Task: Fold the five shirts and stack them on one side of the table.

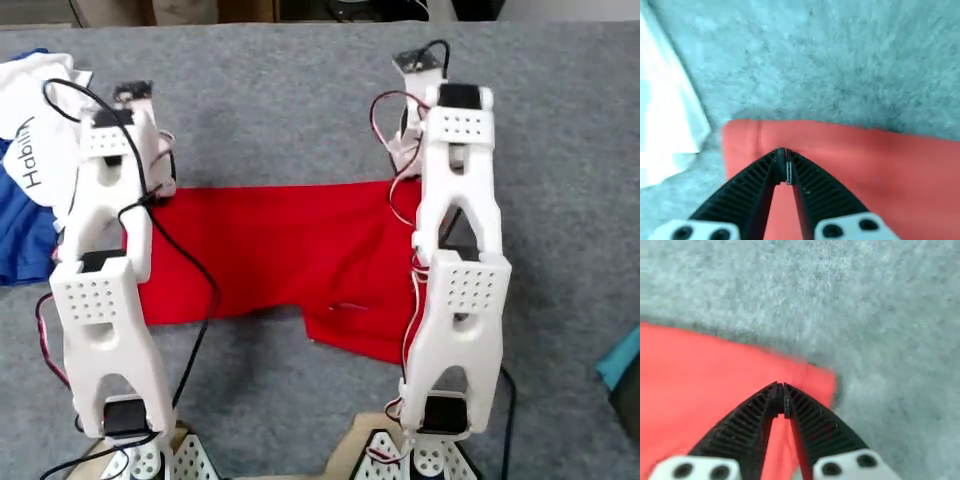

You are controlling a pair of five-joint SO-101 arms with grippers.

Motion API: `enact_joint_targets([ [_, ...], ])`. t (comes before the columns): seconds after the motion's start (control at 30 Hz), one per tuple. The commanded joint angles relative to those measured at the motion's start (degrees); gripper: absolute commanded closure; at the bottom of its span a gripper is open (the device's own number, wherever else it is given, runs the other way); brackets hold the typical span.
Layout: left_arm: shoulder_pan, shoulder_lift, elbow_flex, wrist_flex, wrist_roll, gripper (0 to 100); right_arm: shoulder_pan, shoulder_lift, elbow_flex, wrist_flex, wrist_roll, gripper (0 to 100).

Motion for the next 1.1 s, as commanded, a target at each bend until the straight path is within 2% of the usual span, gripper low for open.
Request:
enact_joint_targets([
  [0.0, -0.7, -1.1, -7.8, 4.9, 0.1, 98, -2.2, -0.6, -7.2, 8.2, 2.9, 99.3],
  [0.2, -0.8, -1.3, -12.1, 11.7, -0.1, 98, -4.8, -6.2, -1.7, 8.0, 4.4, 99.3],
  [0.37, -0.8, -1.3, -12.6, 16.4, -3.5, 98, -11.0, -19.6, 19.6, 7.7, 7.2, 99.1],
  [0.5, -1.2, -2.4, -11.6, 17.1, -5.1, 98, -16.1, -30.5, 36.3, 5.5, 7.6, 99.0],
  [0.67, -1.3, -10.9, -2.5, 16.1, -6.4, 98, -21.0, -39.6, 52.3, -1.2, 15.9, 99.0],
  [0.77, -1.3, -19.0, 9.1, 12.0, -6.4, 98, -21.6, -40.9, 58.3, -7.1, 20.1, 99.1],
  [0.87, -1.2, -29.1, 25.8, 4.7, -6.4, 98, -21.4, -40.7, 62.8, -13.8, 21.0, 99.2],
  [1.07, 2.3, -50.2, 62.7, -19.0, -5.5, 98, -21.8, -36.8, 65.6, -20.0, 20.8, 99.1],
])
